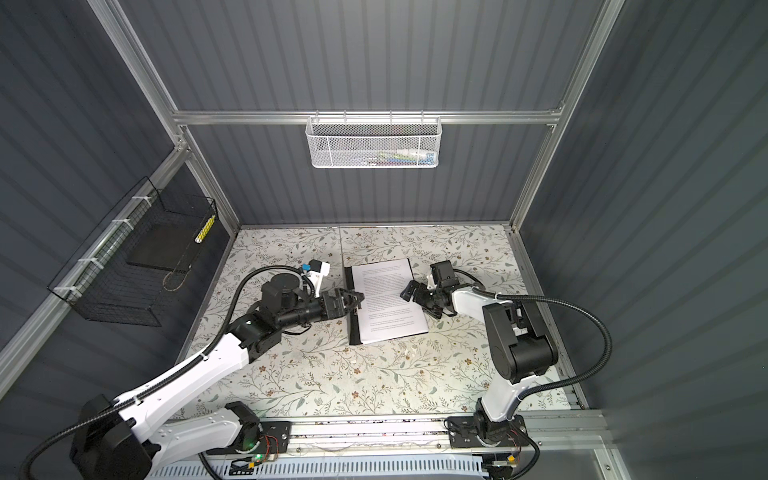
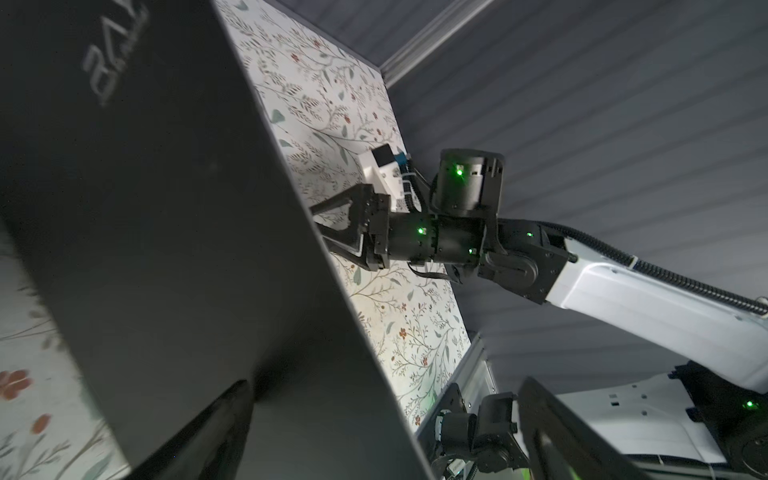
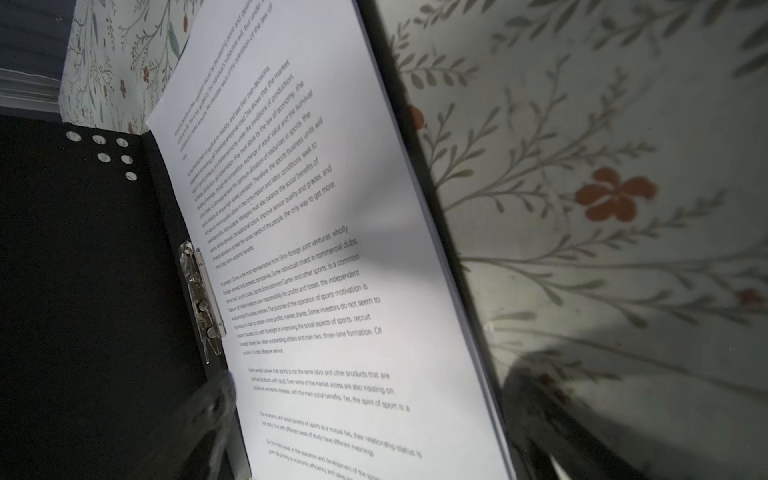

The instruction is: Put the files into the folder

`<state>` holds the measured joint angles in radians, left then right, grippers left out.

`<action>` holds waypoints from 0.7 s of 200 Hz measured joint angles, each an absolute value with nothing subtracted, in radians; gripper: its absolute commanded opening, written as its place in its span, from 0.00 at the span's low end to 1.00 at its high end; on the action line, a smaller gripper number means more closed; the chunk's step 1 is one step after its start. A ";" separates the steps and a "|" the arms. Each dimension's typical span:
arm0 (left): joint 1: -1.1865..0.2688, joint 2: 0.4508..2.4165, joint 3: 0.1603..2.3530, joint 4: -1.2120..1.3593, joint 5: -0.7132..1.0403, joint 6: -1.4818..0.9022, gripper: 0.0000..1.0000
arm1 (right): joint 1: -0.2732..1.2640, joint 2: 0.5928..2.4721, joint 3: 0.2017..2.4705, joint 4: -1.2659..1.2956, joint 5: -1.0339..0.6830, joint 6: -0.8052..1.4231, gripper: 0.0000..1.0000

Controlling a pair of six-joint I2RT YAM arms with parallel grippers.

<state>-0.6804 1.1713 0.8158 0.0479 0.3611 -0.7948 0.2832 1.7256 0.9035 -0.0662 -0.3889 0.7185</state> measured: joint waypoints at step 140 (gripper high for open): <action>-0.879 1.865 1.071 0.336 0.386 -0.801 1.00 | 0.019 1.021 0.754 -0.373 -0.248 0.766 0.99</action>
